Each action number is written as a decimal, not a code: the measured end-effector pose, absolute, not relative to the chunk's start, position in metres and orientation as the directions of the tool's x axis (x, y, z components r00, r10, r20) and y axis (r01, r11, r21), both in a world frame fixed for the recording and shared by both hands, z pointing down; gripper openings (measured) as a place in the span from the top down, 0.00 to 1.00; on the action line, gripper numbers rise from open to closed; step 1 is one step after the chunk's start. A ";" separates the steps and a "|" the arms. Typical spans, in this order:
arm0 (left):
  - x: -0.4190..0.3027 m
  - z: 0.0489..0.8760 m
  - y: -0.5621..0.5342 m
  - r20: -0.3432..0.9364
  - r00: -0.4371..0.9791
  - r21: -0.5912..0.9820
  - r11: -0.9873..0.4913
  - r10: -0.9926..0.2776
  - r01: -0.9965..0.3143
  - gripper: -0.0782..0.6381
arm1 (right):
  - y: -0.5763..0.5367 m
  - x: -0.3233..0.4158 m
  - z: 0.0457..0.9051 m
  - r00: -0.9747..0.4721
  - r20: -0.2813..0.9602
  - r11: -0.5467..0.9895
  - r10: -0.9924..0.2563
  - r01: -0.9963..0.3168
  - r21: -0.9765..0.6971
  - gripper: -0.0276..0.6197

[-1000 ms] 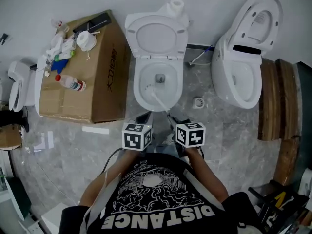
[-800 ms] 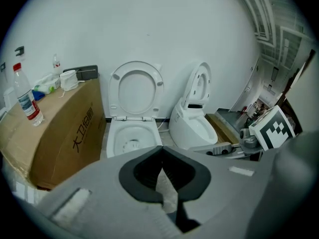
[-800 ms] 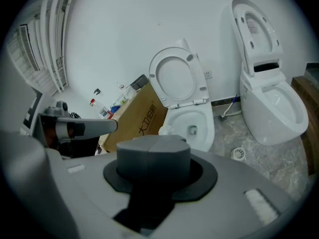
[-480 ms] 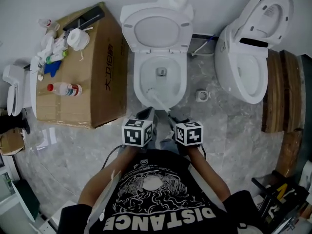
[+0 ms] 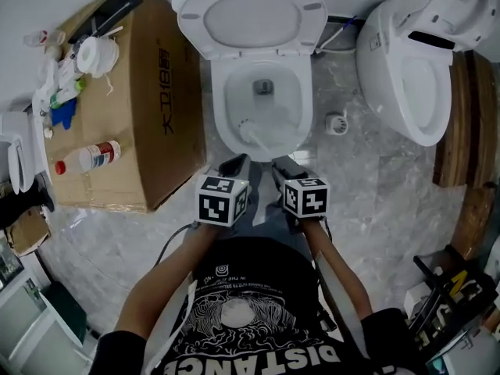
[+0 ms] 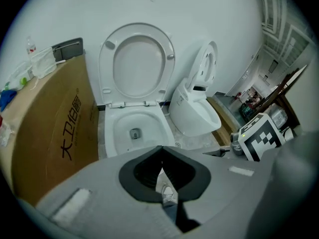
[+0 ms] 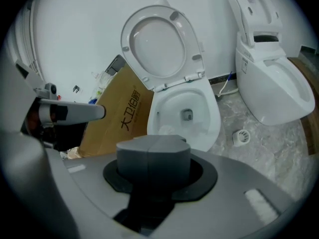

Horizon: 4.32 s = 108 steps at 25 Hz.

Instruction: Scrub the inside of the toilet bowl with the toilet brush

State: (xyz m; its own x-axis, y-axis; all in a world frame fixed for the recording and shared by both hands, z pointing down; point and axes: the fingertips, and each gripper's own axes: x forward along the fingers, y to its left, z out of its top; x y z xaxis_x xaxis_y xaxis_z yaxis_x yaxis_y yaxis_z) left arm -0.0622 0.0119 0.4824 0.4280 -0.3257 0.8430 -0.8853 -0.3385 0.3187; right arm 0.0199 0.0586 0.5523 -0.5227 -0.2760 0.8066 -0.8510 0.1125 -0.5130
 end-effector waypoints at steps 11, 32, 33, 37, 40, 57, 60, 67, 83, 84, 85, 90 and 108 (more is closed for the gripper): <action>-0.086 0.519 -0.007 0.873 0.436 0.333 -0.386 -0.219 -0.860 0.89 | 0.024 -0.012 0.581 -0.520 0.808 0.065 -0.278 -0.849 -0.524 0.72; -0.113 0.532 -0.053 0.888 0.426 0.314 -0.448 -0.174 -0.837 0.89 | -0.093 0.010 0.589 -0.463 0.745 -0.051 -0.480 -0.833 -0.550 0.72; -0.112 0.532 -0.052 0.888 0.426 0.315 -0.447 -0.173 -0.837 0.89 | -0.093 0.015 0.589 -0.455 0.747 -0.060 -0.485 -0.835 -0.547 0.72; -0.106 0.532 -0.051 0.884 0.434 0.319 -0.454 -0.176 -0.832 0.89 | -0.096 0.036 0.591 -0.405 0.761 -0.099 -0.506 -0.850 -0.518 0.72; -0.097 0.531 -0.042 0.882 0.439 0.326 -0.453 -0.169 -0.830 0.89 | -0.092 0.056 0.590 -0.378 0.772 -0.122 -0.511 -0.857 -0.500 0.72; -0.067 0.522 0.007 0.863 0.452 0.345 -0.390 -0.226 -0.854 0.89 | -0.004 0.117 0.578 -0.296 0.843 -0.161 -0.450 -0.901 -0.402 0.72; -0.062 0.521 0.020 0.861 0.452 0.350 -0.375 -0.231 -0.858 0.89 | 0.019 0.118 0.578 -0.311 0.851 -0.161 -0.424 -0.898 -0.409 0.72; -0.057 0.520 0.041 0.858 0.450 0.359 -0.338 -0.248 -0.870 0.89 | 0.064 0.110 0.582 -0.352 0.863 -0.148 -0.362 -0.893 -0.426 0.72; -0.086 0.521 0.030 0.864 0.414 0.344 -0.267 -0.285 -0.900 0.89 | 0.043 0.014 0.589 -0.524 0.797 -0.029 -0.299 -0.830 -0.557 0.72; -0.087 0.522 0.031 0.865 0.414 0.345 -0.264 -0.284 -0.901 0.89 | 0.042 0.015 0.590 -0.518 0.800 -0.033 -0.302 -0.833 -0.552 0.72; -0.087 0.523 0.031 0.866 0.415 0.346 -0.264 -0.280 -0.900 0.89 | 0.042 0.018 0.591 -0.510 0.805 -0.040 -0.303 -0.837 -0.546 0.72; -0.086 0.528 0.029 0.869 0.420 0.352 -0.270 -0.262 -0.896 0.89 | 0.039 0.030 0.607 -0.475 0.836 -0.062 -0.274 -0.859 -0.508 0.72; -0.112 0.547 -0.015 0.886 0.428 0.350 -0.352 -0.176 -0.868 0.89 | -0.059 0.000 0.632 -0.449 0.818 -0.079 -0.361 -0.859 -0.506 0.72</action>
